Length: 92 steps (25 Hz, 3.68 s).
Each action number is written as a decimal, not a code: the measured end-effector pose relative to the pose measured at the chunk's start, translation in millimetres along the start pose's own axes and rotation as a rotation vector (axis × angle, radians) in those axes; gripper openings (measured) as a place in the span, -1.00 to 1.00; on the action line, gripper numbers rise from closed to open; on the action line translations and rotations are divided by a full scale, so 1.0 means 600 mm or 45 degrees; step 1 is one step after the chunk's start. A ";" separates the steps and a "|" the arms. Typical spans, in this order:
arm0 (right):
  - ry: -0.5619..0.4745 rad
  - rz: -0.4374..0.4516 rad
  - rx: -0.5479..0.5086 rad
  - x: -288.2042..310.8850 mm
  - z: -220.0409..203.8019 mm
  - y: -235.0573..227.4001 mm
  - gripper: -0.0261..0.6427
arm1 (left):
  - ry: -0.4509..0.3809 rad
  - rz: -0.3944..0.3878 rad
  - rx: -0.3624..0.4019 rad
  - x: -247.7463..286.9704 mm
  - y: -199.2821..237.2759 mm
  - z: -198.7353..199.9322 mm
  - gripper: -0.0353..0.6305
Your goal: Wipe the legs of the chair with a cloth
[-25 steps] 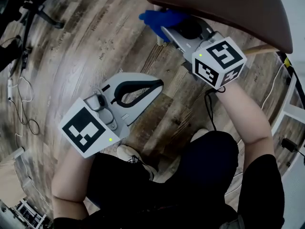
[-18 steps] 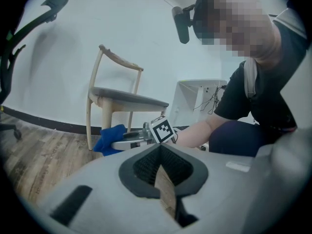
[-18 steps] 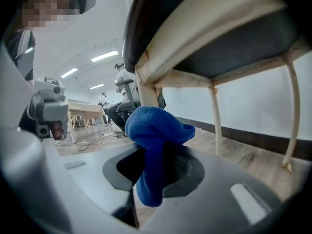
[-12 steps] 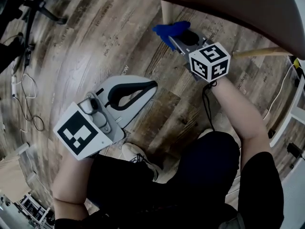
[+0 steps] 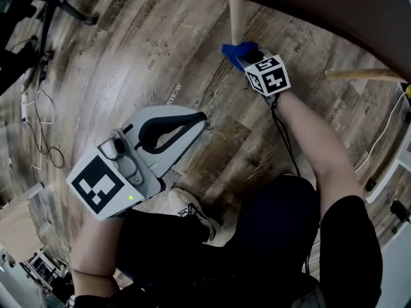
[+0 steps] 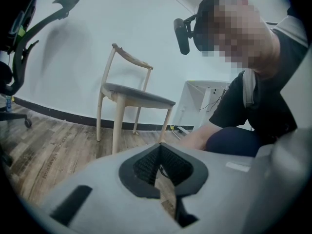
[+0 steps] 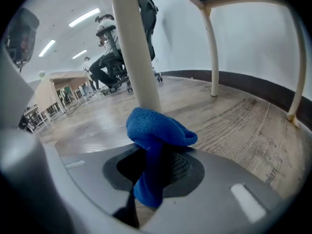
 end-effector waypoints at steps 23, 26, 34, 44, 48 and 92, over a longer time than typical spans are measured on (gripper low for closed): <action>-0.367 -0.021 -0.093 -0.192 0.191 0.034 -0.64 | -0.041 -0.070 0.114 0.017 -0.045 0.025 -0.88; -0.444 -0.015 -0.043 -0.236 0.235 0.041 -0.64 | -0.031 -0.087 0.125 0.028 -0.051 0.028 -0.88; -0.652 0.021 0.064 -0.335 0.325 0.052 -0.64 | -0.056 -0.107 0.152 0.038 -0.060 0.043 -0.88; -0.742 0.081 0.198 -0.417 0.323 0.042 -0.64 | -0.035 -0.156 0.189 0.083 -0.070 0.044 -0.88; -0.735 -0.014 0.290 -0.469 0.291 -0.023 -0.65 | -0.035 -0.175 0.182 0.097 -0.073 0.043 -0.88; -0.109 -0.699 0.651 -0.335 -0.243 -0.353 -0.65 | 0.094 -0.142 0.114 0.143 -0.038 0.000 -0.88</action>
Point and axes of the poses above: the fingertips, and each gripper's own axes: x forward along the fingers, y to its left, z out of its top, the point moved 3 cm from there along -x, backward along the fingers, and after that the axes turned 8 degrees about -z, right-handed, at the moved point
